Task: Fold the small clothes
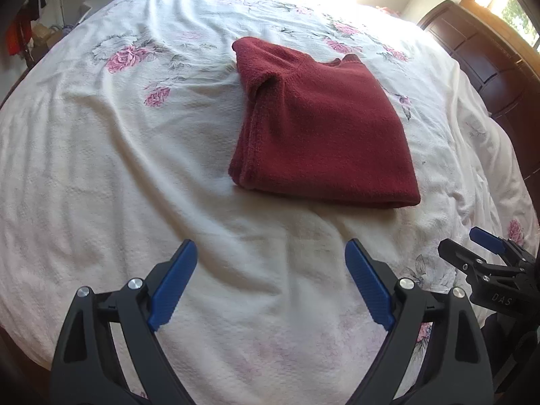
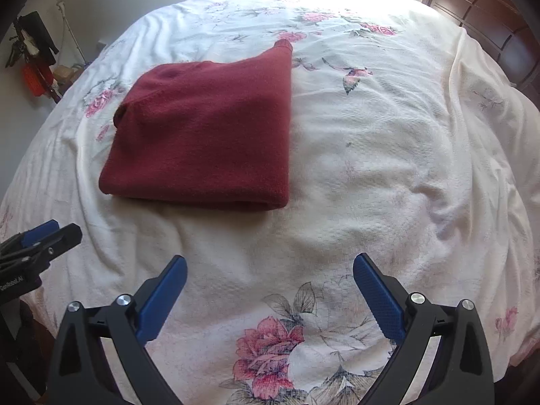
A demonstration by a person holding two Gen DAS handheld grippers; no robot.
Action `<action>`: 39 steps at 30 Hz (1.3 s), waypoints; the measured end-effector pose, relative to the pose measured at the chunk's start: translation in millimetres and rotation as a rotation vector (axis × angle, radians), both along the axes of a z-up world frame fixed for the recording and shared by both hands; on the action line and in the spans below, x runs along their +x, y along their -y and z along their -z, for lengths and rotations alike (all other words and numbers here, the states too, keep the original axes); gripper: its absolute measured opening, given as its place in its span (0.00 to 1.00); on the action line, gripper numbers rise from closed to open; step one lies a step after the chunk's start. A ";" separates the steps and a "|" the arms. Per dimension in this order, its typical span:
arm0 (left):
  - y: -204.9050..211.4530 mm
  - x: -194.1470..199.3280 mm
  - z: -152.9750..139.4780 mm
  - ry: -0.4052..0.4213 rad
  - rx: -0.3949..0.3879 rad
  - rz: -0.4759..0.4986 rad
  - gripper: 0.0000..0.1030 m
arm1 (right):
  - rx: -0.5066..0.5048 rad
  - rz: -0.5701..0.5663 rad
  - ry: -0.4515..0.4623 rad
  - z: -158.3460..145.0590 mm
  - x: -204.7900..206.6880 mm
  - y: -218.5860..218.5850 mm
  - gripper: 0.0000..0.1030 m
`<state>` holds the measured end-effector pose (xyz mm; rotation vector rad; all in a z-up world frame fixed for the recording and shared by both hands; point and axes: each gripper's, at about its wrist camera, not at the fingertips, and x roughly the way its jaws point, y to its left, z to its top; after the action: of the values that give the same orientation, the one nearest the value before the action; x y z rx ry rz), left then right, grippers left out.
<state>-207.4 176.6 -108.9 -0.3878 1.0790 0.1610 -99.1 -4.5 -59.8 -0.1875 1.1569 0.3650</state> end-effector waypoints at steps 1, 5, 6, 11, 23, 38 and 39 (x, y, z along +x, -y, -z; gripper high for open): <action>1.0 0.2 -0.2 -0.001 0.009 0.004 0.86 | -0.004 0.007 0.001 0.5 1.1 -0.8 0.96; 1.0 0.6 0.1 -0.001 0.014 0.009 0.86 | -0.014 0.025 0.007 0.0 4.8 -4.4 0.96; 0.4 0.6 0.3 -0.001 0.012 0.008 0.86 | -0.022 0.027 0.012 -0.4 5.3 -5.8 0.96; -4.4 2.8 3.2 -0.005 0.013 0.002 0.86 | -0.038 0.021 0.021 -0.2 8.1 -8.3 0.96; -1.3 9.9 10.5 -0.020 0.014 0.012 0.86 | -0.028 0.038 0.006 4.5 14.3 -1.5 0.96; 2.9 14.5 17.0 -0.032 0.008 0.023 0.86 | -0.068 0.062 0.034 12.1 17.1 1.9 0.96; 2.8 14.5 17.8 -0.034 0.008 0.024 0.86 | -0.069 0.062 0.033 12.3 17.6 2.3 0.96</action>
<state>-192.9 173.8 -126.7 -0.3660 1.1159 0.1514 -81.5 -6.7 -72.1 -0.2161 1.1412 0.2664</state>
